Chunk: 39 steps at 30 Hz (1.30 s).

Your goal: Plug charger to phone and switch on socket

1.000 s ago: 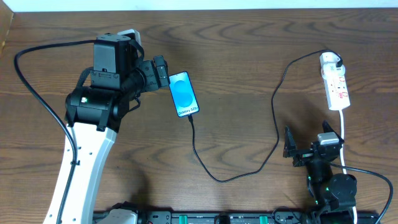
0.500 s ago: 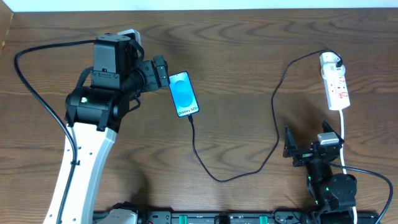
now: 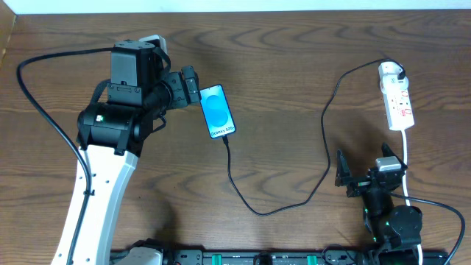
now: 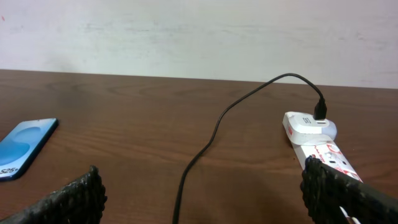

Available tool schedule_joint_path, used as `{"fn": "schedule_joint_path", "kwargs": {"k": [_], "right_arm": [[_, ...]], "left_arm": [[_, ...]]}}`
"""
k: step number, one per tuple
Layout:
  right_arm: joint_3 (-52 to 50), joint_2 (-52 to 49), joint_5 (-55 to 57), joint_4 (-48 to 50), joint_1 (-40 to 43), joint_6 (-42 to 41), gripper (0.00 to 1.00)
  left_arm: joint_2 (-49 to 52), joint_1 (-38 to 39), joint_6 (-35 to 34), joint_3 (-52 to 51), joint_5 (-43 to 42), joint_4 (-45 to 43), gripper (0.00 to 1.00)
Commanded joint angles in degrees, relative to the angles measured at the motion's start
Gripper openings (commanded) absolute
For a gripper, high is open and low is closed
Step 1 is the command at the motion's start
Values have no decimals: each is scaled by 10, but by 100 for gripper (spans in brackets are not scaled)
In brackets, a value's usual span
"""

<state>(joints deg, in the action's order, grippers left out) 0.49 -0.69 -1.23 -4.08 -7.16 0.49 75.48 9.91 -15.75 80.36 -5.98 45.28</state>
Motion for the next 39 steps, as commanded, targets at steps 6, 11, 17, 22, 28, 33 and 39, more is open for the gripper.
{"fn": "schedule_joint_path", "kwargs": {"k": [6,11,17,22,28,33,39], "right_arm": [[-2,4,7,-2,-4,4,99],[-2,4,7,-2,-4,4,99],[-2,4,7,-2,-4,4,99],[-2,4,7,-2,-4,4,99],[-2,4,7,-2,-4,4,99],[-2,4,7,-2,-4,4,99],[-2,4,7,-2,-4,4,99]], "left_arm": [[-52,0,7,-20,27,5,95],[-111,0,13,-87,41,-52,95],[-228,0,73,-260,41,-230,95],[-327,0,108,-410,41,-361,95],[-428,-19,113,-545,41,-457,95],[-522,-31,134,-636,41,-488,95],[-602,-32,170,-705,41,-504,95]]}}
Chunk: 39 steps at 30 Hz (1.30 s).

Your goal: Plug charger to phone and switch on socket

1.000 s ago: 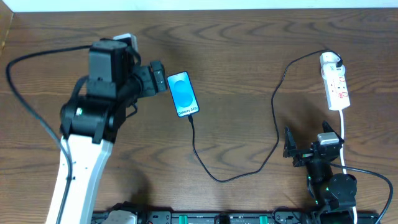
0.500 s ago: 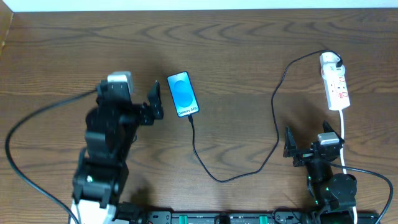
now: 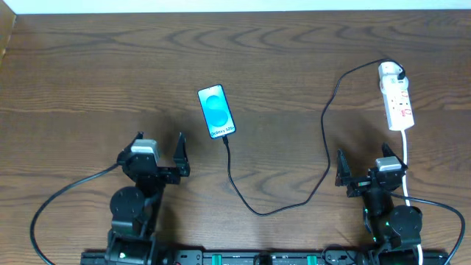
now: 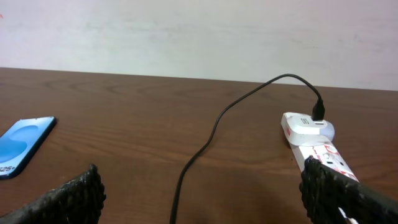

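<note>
The phone [image 3: 217, 112] lies face up with a blue screen at mid-table, also seen at the left edge of the right wrist view as the phone [image 4: 22, 146]. A black cable [image 3: 257, 211] meets its lower end, loops forward and rises to the charger [image 3: 392, 71] plugged in the white power strip [image 3: 399, 103]. My left gripper [image 3: 160, 140] stands open near the front left, well short of the phone. My right gripper [image 3: 363, 156] is open at the front right, below the strip. Between its fingers [image 4: 81, 196] lies only cable [image 4: 205, 149]; the strip [image 4: 323, 152] is ahead right.
The brown wooden table [image 3: 294, 44] reaches to a pale wall at the back. The strip's white lead [image 3: 407, 158] runs forward past my right arm. A black rail [image 3: 257, 258] lines the front edge.
My left arm was stretched out with its gripper at the phone's left edge; now it is drawn back near the front edge, gripper open. Phone, cable and right arm stay put.
</note>
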Available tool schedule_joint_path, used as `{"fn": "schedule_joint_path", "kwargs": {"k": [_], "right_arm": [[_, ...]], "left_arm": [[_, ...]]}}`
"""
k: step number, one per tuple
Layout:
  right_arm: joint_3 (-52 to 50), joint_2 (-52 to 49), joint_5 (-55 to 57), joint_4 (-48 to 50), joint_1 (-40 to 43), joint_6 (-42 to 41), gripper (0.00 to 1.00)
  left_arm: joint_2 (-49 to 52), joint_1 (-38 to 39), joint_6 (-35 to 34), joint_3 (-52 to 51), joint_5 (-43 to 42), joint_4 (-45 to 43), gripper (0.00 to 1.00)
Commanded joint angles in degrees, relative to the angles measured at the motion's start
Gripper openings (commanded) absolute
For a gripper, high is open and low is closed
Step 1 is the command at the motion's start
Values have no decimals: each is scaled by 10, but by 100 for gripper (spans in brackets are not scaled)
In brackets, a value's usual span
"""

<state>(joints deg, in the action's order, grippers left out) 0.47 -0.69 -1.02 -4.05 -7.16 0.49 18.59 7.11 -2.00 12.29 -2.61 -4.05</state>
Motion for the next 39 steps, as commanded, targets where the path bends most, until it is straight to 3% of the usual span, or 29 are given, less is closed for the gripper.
{"fn": "schedule_joint_path", "kwargs": {"k": [1,8,15,30,39], "right_arm": [[-2,4,5,-2,-4,4,99],[-2,4,5,-2,-4,4,99],[-2,4,5,-2,-4,4,99],[-2,4,5,-2,-4,4,99],[-2,4,5,-2,-4,4,99]], "left_arm": [[-46,-4,36,-38,7,-20,95],[-112,-4,39,-116,7,-56,95],[-144,-8,55,-121,7,-44,95],[-185,-27,63,-121,8,83,95],[-185,-27,63,-121,7,81,95]]}}
